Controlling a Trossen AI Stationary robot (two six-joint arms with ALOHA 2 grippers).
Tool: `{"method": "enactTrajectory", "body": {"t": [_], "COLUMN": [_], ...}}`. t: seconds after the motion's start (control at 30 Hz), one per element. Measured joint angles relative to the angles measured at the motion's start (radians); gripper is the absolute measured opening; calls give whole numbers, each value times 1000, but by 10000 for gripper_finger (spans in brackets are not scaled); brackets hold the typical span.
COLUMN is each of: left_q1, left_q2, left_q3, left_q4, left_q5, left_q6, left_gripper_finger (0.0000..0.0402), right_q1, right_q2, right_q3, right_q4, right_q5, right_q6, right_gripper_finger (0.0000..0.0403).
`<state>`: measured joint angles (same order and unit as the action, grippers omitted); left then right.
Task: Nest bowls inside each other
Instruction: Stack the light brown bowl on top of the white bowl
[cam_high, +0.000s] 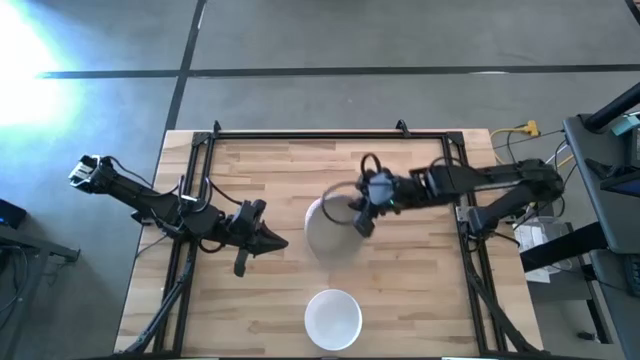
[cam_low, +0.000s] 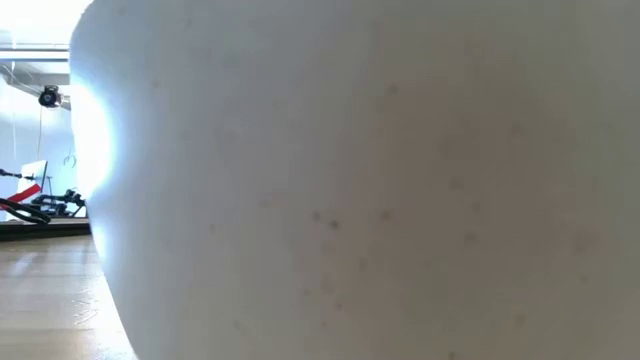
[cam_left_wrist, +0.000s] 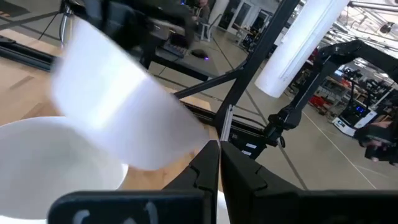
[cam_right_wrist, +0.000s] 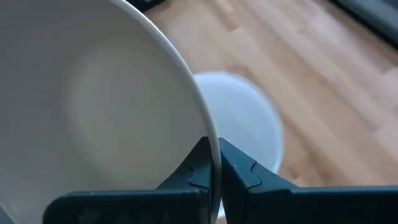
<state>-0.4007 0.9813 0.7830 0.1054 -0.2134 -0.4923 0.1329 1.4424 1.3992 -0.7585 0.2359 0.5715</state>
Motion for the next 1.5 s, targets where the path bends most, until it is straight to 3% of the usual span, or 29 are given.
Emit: {"method": "enactTrajectory", "body": {"t": [0.37,0.73,1.5], "left_q1": [0,0,0], "left_q2": [0,-6,-2], "left_q3": [0,0,-2], "left_q4": [0,-1,0], "left_q5": [0,0,0], "left_q6": [1,1,1], "left_gripper_finger": [0,0,0], "right_q1": [-154,-202,-232], "right_q2": [92,94,217], "right_q3": [134,134,150], "right_q4": [-182,-187,-254], "right_q5": [-100,-264,-374], "right_q6": [-4,11,-1], "right_gripper_finger": [9,9,9]}}
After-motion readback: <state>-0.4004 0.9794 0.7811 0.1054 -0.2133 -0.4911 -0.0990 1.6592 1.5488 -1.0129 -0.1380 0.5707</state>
